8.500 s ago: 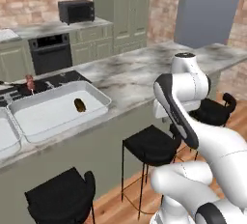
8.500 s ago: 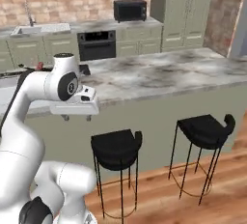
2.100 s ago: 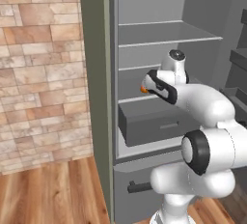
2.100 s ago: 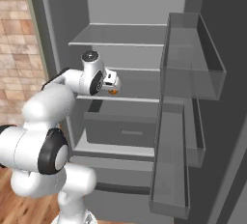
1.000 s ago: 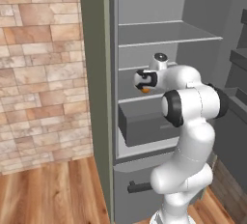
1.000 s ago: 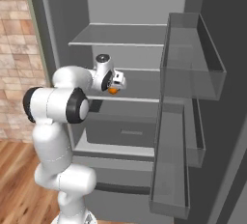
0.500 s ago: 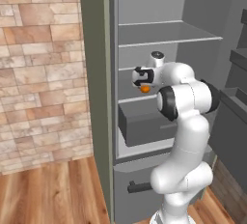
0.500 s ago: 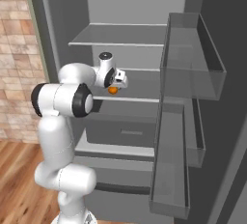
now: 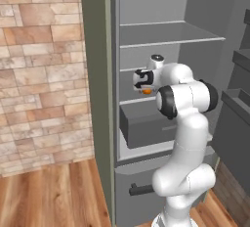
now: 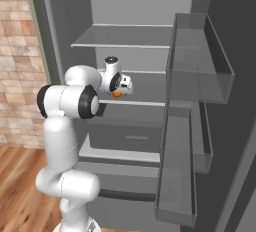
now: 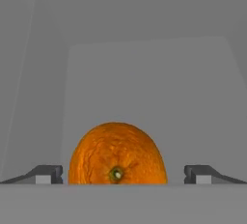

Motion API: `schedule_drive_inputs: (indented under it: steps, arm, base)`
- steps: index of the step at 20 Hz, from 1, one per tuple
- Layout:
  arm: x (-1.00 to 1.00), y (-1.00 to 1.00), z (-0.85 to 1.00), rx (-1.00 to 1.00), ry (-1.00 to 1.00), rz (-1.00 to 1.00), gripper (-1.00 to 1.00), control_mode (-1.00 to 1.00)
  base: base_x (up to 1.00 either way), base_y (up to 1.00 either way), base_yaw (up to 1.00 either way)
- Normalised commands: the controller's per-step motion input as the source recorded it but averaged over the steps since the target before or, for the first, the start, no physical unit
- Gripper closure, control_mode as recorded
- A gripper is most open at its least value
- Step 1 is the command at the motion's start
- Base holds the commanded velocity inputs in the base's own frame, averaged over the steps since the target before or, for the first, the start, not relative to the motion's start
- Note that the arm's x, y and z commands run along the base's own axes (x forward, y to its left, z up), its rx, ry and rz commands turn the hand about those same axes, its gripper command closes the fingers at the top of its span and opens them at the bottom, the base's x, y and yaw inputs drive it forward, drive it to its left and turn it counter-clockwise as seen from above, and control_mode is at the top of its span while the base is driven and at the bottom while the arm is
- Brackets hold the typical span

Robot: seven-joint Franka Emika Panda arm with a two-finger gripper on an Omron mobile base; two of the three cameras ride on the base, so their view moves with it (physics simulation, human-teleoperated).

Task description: Place the cold items (sweet potato and tangerine) from the fridge in one tupperware on the dining counter. Place the warm items (kebab skewer and hot dog) in the stove area in another tupperware.

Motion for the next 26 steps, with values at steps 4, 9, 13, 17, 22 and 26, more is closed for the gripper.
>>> schedule_drive_inputs:
  steps: [4,9,13,17,22,26]
  arm:
    - [0.00,0.00,-0.10,0.00,0.07,0.00,-1.00,-1.00]
    - [0.00,0.00,-0.07,0.00,0.03,0.00,1.00,-1.00]
    - [0.00,0.00,-0.02,0.00,0.00,0.00,1.00,-1.00]
    - [-0.51,0.00,0.00,0.00,-0.01,0.00,1.00,-1.00]
    - [-1.00,-0.02,0.04,0.00,-0.12,0.00,1.00,-1.00]
    - [-1.00,-0.01,0.52,0.00,-0.11,0.00,1.00,-1.00]
  base:
    - [0.00,0.00,0.00]
    - [0.00,0.00,0.00]
    - [0.00,0.00,0.00]
    - [0.00,0.00,0.00]
    - [0.00,0.00,0.00]
    - [0.00,0.00,0.00]
